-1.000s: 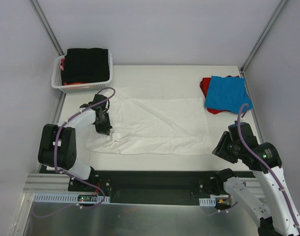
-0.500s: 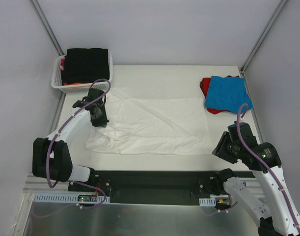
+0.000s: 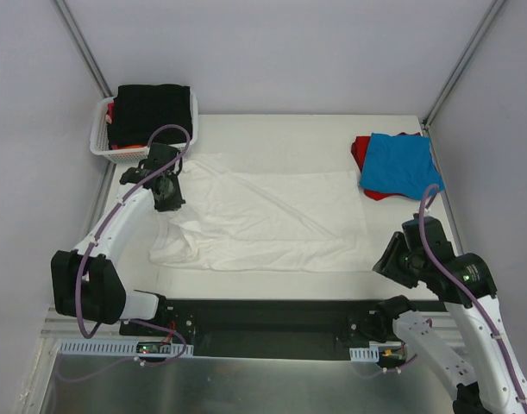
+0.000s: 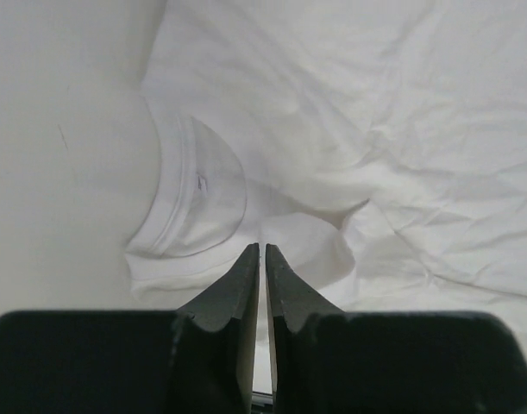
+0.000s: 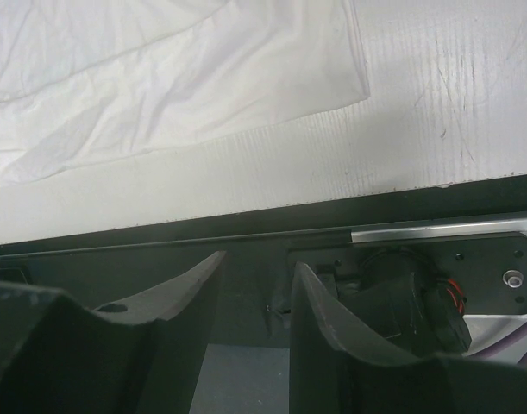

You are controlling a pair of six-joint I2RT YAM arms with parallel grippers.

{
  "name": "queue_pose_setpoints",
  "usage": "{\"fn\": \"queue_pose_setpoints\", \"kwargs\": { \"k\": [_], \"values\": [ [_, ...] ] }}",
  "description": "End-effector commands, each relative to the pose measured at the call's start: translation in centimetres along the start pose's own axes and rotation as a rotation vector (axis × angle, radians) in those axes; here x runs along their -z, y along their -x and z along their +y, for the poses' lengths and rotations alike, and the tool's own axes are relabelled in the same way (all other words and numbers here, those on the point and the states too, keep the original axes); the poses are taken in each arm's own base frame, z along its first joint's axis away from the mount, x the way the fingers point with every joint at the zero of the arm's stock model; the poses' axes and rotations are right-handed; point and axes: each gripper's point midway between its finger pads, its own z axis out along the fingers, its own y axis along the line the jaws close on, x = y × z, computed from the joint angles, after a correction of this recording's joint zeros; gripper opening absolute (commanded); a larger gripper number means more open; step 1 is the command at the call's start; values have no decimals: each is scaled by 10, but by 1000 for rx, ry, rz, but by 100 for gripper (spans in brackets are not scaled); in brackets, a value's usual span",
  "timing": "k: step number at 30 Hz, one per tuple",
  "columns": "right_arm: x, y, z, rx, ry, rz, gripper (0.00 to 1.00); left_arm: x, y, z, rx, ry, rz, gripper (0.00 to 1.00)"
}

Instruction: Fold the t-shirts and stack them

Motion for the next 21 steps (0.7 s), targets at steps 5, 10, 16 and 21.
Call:
{"fn": "queue_pose_setpoints", "kwargs": {
  "k": [5, 10, 16, 21],
  "values": [
    [5, -18, -16, -12, -49, 55, 40, 19, 35, 0, 19, 29, -76, 7],
    [7, -20, -18, -18, -50, 53, 40, 18, 51, -8, 10, 18, -76, 8],
    [8, -21, -21, -34, -53, 42, 40, 5, 18, -22, 9, -63, 55, 23],
    [5, -24, -22, -38, -56, 48, 41, -5, -41, -20, 28, -111, 202, 29]
  ]
}}
